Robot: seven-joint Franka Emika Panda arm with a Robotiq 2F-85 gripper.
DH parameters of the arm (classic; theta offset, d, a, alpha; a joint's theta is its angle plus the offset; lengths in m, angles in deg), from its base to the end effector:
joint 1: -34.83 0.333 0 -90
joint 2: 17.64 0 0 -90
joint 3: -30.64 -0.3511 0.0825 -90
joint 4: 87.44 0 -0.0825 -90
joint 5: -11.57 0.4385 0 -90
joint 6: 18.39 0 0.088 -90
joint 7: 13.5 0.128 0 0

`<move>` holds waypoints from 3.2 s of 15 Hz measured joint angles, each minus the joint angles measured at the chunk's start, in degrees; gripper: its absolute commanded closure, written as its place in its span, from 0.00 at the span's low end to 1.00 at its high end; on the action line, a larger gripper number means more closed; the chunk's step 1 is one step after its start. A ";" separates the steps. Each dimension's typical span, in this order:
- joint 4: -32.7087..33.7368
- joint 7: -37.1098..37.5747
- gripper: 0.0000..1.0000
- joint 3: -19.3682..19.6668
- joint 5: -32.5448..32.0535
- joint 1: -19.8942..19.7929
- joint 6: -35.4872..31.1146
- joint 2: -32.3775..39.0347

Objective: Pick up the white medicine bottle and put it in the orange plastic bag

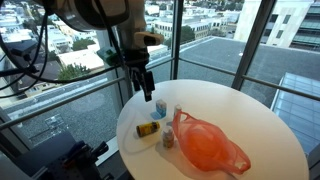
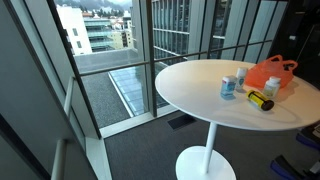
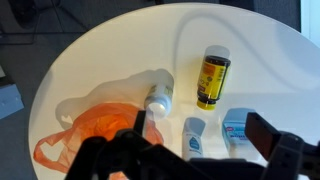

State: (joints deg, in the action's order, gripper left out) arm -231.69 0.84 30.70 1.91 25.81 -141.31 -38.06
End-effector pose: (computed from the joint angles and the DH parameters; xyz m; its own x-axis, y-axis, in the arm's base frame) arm 0.4442 -0.0811 0.3865 0.9508 -0.3097 0.0129 -0.3084 -0.9409 0.1402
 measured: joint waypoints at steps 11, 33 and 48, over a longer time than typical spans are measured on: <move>-0.15 5.89 0.00 1.40 -1.58 -2.61 -5.90 3.35; 5.98 15.89 0.27 9.29 -1.57 -0.64 -23.97 28.94; 6.34 16.20 0.81 11.25 -1.56 5.03 -21.44 26.92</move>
State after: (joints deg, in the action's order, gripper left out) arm -225.34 17.04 41.95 0.35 30.84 -162.75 -11.14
